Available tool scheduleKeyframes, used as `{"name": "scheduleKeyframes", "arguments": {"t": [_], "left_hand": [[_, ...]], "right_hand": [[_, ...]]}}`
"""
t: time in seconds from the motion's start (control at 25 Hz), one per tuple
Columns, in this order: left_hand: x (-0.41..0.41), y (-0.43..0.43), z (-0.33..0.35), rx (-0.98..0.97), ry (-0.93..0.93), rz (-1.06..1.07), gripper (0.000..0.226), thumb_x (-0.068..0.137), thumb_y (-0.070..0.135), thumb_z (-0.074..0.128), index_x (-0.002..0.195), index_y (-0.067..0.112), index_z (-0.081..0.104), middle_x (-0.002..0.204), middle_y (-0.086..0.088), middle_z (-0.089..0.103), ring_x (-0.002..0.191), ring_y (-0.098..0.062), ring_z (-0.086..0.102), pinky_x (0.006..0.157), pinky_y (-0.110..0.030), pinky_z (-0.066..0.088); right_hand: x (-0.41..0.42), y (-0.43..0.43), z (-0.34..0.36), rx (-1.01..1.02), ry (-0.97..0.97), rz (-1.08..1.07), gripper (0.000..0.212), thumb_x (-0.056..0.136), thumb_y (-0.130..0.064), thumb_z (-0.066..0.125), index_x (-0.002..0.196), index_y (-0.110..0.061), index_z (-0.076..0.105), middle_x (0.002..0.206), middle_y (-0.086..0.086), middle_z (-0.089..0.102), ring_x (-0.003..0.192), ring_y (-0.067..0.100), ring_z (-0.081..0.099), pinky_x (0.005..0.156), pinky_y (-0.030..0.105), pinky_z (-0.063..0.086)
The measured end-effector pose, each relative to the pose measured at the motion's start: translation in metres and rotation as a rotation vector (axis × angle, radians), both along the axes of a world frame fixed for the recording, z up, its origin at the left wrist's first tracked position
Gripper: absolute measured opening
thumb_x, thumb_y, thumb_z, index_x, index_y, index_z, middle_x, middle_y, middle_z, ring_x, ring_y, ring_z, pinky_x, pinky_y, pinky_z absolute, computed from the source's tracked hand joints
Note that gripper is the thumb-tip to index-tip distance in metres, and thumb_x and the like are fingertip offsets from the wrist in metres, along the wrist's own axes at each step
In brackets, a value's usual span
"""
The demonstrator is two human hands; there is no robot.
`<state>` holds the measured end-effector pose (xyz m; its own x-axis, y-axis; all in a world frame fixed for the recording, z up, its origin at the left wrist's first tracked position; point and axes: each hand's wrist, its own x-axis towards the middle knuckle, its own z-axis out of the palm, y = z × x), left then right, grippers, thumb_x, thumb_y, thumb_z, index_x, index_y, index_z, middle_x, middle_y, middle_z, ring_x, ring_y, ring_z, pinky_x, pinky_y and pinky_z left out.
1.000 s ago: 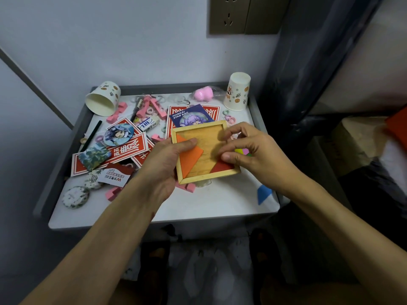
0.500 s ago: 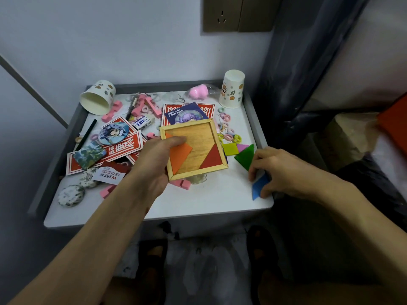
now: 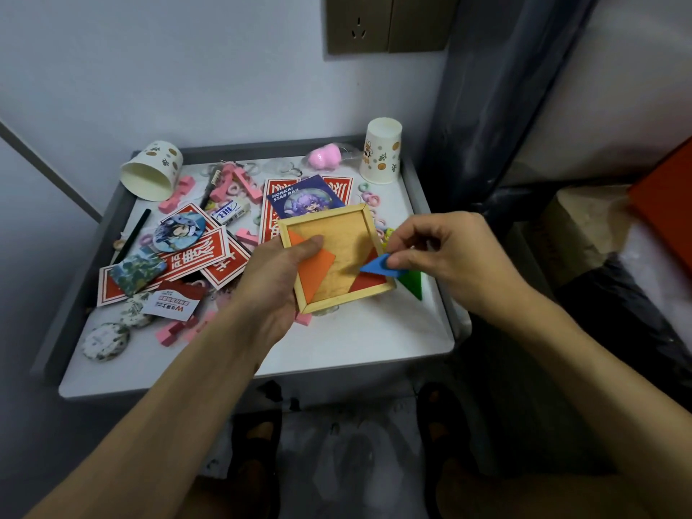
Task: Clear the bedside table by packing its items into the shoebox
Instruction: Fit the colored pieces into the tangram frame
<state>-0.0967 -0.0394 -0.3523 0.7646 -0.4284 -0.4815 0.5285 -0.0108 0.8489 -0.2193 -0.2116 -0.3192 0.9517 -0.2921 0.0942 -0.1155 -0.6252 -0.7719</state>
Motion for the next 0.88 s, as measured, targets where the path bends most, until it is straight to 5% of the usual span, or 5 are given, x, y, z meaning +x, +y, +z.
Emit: {"name": "scheduleKeyframes", "arguments": {"t": [0.12, 0.28, 0.48, 0.8, 0.88], "left_hand": [[-0.009, -0.006, 0.002, -0.036, -0.038, -0.058, 0.015, 0.094, 0.017, 0.064, 0.108, 0.020, 0.068, 0.097, -0.004, 0.077, 0.083, -0.025, 0.075, 0.066, -0.049, 0.061], [-0.013, -0.008, 0.004, -0.099, -0.009, -0.053, 0.020, 0.095, 0.013, 0.062, 0.114, 0.013, 0.067, 0.098, -0.006, 0.077, 0.082, -0.023, 0.075, 0.058, -0.037, 0.060], [-0.012, -0.003, 0.007, -0.054, -0.016, -0.050, 0.016, 0.095, 0.019, 0.063, 0.110, 0.019, 0.069, 0.102, -0.005, 0.076, 0.090, -0.026, 0.075, 0.086, -0.057, 0.056], [-0.013, 0.000, 0.007, -0.083, 0.033, -0.005, 0.026, 0.096, 0.014, 0.059, 0.122, 0.012, 0.064, 0.112, -0.012, 0.073, 0.095, -0.030, 0.072, 0.093, -0.059, 0.052], [-0.012, 0.001, 0.006, -0.078, 0.042, 0.000, 0.025, 0.096, 0.015, 0.060, 0.120, 0.012, 0.065, 0.114, -0.013, 0.072, 0.102, -0.034, 0.070, 0.097, -0.063, 0.047]], "right_hand": [[0.015, 0.018, -0.005, -0.135, -0.017, 0.027, 0.010, 0.075, -0.023, 0.080, 0.078, -0.028, 0.073, 0.078, -0.009, 0.063, 0.076, 0.005, 0.055, 0.068, 0.016, 0.044], [0.024, 0.024, -0.012, -0.242, 0.001, 0.064, 0.008, 0.076, -0.026, 0.078, 0.082, -0.028, 0.073, 0.078, -0.009, 0.061, 0.079, 0.005, 0.052, 0.072, 0.022, 0.044], [0.029, 0.029, -0.015, -0.273, 0.012, 0.136, 0.007, 0.078, -0.025, 0.077, 0.083, -0.024, 0.072, 0.080, -0.012, 0.065, 0.084, 0.008, 0.055, 0.076, 0.034, 0.048], [0.034, 0.041, -0.020, -0.328, -0.039, 0.192, 0.014, 0.073, -0.024, 0.081, 0.080, -0.021, 0.070, 0.076, -0.014, 0.058, 0.074, 0.002, 0.046, 0.067, 0.011, 0.036], [0.034, 0.042, -0.019, -0.326, -0.037, 0.217, 0.014, 0.073, -0.022, 0.081, 0.081, -0.019, 0.070, 0.079, -0.011, 0.063, 0.076, 0.002, 0.048, 0.070, 0.016, 0.040]]}}
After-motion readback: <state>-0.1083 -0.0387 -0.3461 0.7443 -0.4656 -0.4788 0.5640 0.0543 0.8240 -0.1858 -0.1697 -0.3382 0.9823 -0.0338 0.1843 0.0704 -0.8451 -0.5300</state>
